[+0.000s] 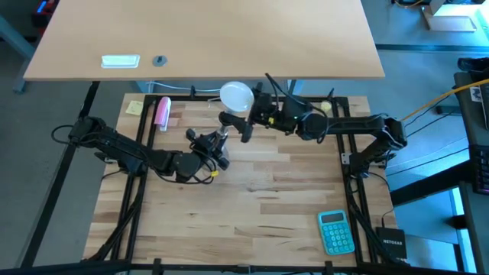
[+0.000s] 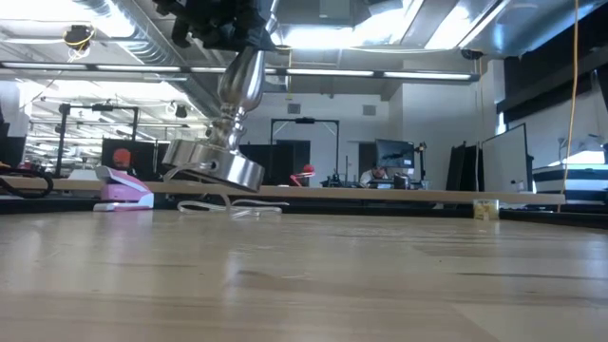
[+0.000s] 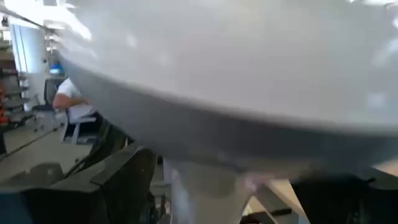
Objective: Screw lightbulb
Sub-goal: Remove the lightbulb from the desk lamp
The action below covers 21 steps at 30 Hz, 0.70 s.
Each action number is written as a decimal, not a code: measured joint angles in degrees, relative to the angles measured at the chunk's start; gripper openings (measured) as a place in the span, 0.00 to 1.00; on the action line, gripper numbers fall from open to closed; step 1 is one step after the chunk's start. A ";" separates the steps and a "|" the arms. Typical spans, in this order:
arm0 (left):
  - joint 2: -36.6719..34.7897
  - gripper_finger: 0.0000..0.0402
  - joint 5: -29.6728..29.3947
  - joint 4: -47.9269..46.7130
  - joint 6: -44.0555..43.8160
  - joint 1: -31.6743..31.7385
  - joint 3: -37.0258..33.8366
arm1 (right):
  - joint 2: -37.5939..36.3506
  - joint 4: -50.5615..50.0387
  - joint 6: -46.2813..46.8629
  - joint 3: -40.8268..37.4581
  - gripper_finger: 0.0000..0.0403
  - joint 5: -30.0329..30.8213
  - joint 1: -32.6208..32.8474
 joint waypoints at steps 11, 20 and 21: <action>-0.02 0.30 -0.22 -0.11 2.37 -0.89 0.09 | -0.40 -3.02 0.24 0.84 0.40 -1.26 0.13; -1.12 0.30 16.78 1.22 4.52 -1.78 0.09 | -5.15 -11.48 1.18 0.84 0.39 -23.20 0.00; -1.51 0.30 23.21 1.23 4.62 -1.43 0.09 | -5.79 -12.37 1.36 0.84 0.39 -28.28 -0.02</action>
